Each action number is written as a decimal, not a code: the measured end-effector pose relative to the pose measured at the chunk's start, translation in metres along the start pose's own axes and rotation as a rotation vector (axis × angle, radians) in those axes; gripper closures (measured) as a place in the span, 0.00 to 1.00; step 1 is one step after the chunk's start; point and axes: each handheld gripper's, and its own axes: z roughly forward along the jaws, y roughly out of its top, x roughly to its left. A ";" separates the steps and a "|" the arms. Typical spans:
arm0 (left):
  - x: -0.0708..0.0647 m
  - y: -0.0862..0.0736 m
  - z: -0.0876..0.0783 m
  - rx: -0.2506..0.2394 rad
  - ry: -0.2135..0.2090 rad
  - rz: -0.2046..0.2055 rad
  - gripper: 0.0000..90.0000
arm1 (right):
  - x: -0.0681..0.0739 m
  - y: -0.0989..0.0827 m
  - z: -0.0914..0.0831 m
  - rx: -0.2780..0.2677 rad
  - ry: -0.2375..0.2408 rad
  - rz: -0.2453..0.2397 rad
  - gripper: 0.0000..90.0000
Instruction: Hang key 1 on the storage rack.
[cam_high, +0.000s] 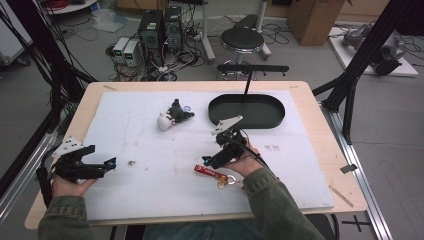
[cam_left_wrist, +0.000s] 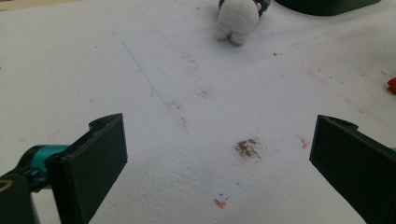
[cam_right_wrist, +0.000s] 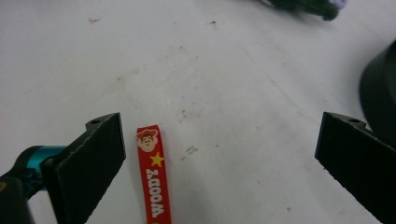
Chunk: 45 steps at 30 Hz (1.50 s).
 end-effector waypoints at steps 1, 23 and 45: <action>0.000 0.000 0.000 0.004 -0.002 0.003 0.05 | 0.002 0.001 0.002 0.012 0.008 0.001 0.01; 0.000 0.000 0.001 0.008 -0.015 -0.003 0.05 | 0.023 -0.007 0.044 0.263 0.122 -0.091 0.19; 0.002 -0.002 0.001 0.011 -0.004 -0.002 0.05 | 0.032 -0.004 0.044 0.277 0.127 -0.151 0.74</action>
